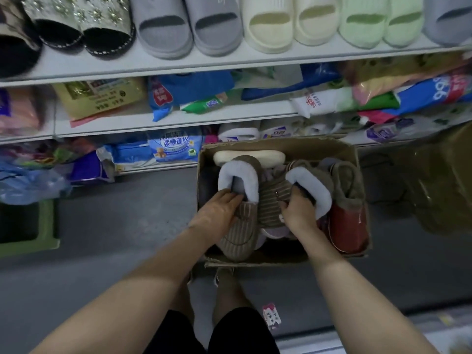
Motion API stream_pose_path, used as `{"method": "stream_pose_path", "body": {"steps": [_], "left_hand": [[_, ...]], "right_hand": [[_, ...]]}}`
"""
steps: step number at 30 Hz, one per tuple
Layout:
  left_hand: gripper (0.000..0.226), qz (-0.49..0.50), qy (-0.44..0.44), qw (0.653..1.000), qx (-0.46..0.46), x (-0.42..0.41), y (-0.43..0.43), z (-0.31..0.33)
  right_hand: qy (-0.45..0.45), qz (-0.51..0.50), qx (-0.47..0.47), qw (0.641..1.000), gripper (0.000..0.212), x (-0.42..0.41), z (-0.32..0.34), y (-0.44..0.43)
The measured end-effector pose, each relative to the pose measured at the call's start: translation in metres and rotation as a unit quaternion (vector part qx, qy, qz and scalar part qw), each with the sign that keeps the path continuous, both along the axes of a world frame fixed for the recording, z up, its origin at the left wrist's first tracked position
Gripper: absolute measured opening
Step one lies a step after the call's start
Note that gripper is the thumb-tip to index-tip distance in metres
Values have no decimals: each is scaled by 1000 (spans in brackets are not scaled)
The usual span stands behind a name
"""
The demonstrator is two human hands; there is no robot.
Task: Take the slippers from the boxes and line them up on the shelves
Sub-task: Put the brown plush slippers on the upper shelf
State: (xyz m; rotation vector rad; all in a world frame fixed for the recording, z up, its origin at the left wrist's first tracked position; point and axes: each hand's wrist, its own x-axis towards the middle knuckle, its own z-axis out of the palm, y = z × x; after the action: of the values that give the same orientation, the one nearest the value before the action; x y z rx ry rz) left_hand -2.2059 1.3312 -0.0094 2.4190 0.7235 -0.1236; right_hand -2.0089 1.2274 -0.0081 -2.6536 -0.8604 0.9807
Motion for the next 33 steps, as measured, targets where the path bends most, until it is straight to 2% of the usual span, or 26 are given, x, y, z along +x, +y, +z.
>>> {"method": "stream_pose_path", "body": {"steps": [2,4,7,9,12,15,18,21,22,24,26,29,33], "left_hand": [[34,-11,2,1000,5,5,2,-2],[25,-35,0,999,5,7,5,-1],[41,-33,-22,999,-12,5,14,0],[43,-25,-39,999,18,10,21,3],[34,-40,-58,995,74,31,26,5],[28,-40,-66,995,67,56,23,-2],[59,68,-54,996,-1,64,13,-14],[78,270,-27,959,-84,51,-2,-23],[82,302,-9,947,-114,45,-7,-26],[87,293,27,947,-128,38,-13,-30],[85,285,31,952,-106,38,-14,-34],[74,325,41,940,-96,45,-15,-36],[77,355,94,913,-175,47,-37,-37]], "right_hand": [[-10,6,10,1000,31,6,8,2],[-43,51,37,997,27,20,22,-1],[-109,157,77,979,24,53,51,-14],[-122,206,72,968,23,72,65,-20],[-118,267,66,954,24,84,61,-16],[-128,304,70,941,40,79,27,-21],[-144,204,88,964,57,66,-1,-38],[-143,8,136,980,70,46,-5,-60],[-111,-57,147,981,73,40,-5,-66],[-11,-151,117,982,74,28,-11,-77],[54,-165,65,983,75,16,-19,-87],[89,-162,50,982,79,10,-23,-90],[118,-168,63,977,74,16,-23,-86]]}}
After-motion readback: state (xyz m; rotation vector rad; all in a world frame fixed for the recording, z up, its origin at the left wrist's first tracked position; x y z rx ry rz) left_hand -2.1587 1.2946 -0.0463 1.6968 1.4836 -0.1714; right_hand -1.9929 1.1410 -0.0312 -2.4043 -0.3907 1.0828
